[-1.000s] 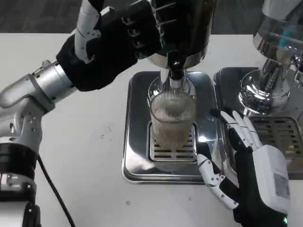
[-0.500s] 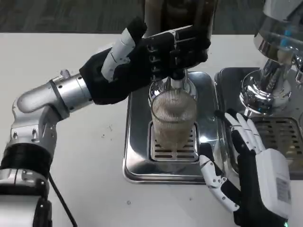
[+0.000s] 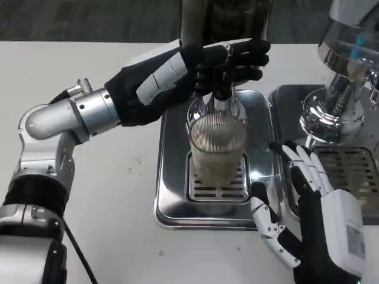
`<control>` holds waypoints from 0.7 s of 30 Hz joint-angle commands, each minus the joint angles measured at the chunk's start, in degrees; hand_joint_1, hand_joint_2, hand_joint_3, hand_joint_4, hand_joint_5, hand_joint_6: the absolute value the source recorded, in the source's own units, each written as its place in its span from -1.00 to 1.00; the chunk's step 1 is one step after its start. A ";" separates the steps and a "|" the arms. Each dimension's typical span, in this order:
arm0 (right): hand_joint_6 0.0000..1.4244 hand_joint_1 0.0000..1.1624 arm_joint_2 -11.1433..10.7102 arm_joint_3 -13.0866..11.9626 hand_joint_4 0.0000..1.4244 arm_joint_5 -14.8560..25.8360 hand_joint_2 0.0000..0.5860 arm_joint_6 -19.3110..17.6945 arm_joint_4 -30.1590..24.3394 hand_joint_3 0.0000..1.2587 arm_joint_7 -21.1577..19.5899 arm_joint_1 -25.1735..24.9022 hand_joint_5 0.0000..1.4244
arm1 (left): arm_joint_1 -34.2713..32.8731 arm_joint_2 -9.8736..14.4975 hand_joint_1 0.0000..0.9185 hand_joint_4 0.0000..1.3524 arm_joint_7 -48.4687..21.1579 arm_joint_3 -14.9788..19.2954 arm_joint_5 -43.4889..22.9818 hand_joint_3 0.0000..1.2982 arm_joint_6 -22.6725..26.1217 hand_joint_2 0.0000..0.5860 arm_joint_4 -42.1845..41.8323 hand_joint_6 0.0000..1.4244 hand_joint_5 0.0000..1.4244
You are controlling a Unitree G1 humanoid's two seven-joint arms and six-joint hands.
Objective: Grasp the cup under the faucet to collect the drink, then remove the cup.
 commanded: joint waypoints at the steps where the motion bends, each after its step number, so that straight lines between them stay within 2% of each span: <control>1: -0.72 -0.49 -0.30 -0.10 -0.82 0.51 0.45 -0.97 -0.06 -0.62 0.38 -0.30 -0.88 | 1.47 0.67 -1.00 -0.91 1.27 -1.80 3.82 -0.82 -3.34 -0.74 2.69 -1.00 -0.84; 10: -0.77 -0.51 -0.37 -0.01 -0.81 0.88 0.46 -1.85 0.37 -0.62 0.23 -0.86 -0.86 | 1.57 2.05 -1.00 -0.92 4.14 -3.38 6.44 -0.83 -9.94 -0.75 4.21 -1.00 -0.85; 21: -0.80 -0.52 -0.68 -0.32 -0.80 1.16 0.46 -1.61 -0.19 -0.62 0.97 -0.54 -0.86 | 2.08 2.61 -1.00 -0.94 6.46 -6.70 9.53 -0.82 -16.91 -0.75 5.08 -1.00 -0.89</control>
